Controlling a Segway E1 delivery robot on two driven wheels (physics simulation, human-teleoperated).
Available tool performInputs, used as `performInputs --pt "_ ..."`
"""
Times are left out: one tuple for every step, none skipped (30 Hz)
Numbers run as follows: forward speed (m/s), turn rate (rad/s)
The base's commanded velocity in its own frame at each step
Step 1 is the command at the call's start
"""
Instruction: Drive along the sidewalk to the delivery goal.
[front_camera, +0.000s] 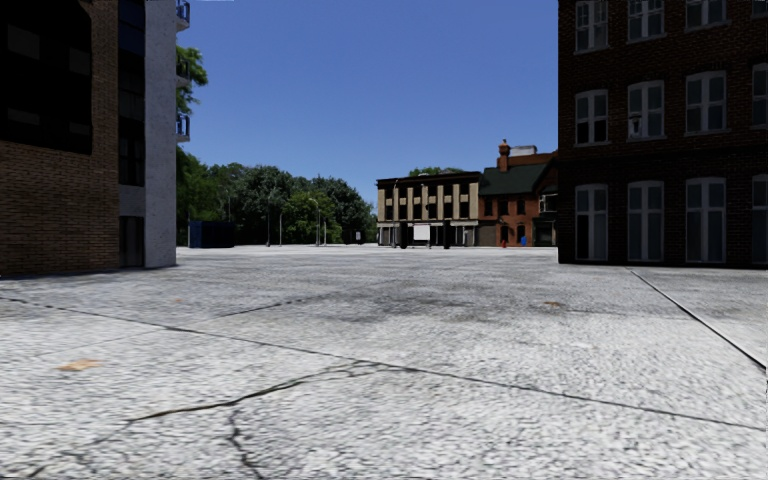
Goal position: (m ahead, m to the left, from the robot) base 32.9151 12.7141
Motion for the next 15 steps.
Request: performInputs --pt "2.0 0.35" --pt "2.0 0.35" --pt "2.0 0.35" --pt "2.0 0.35" --pt "2.0 0.35" --pt "2.0 0.35" --pt "2.0 0.35" --pt "2.0 0.35" --pt "2.0 0.35" --pt "2.0 0.35" --pt "2.0 0.35" --pt "2.0 0.35" --pt "2.0 0.35" --pt "2.0 0.35" --pt "2.0 0.35"
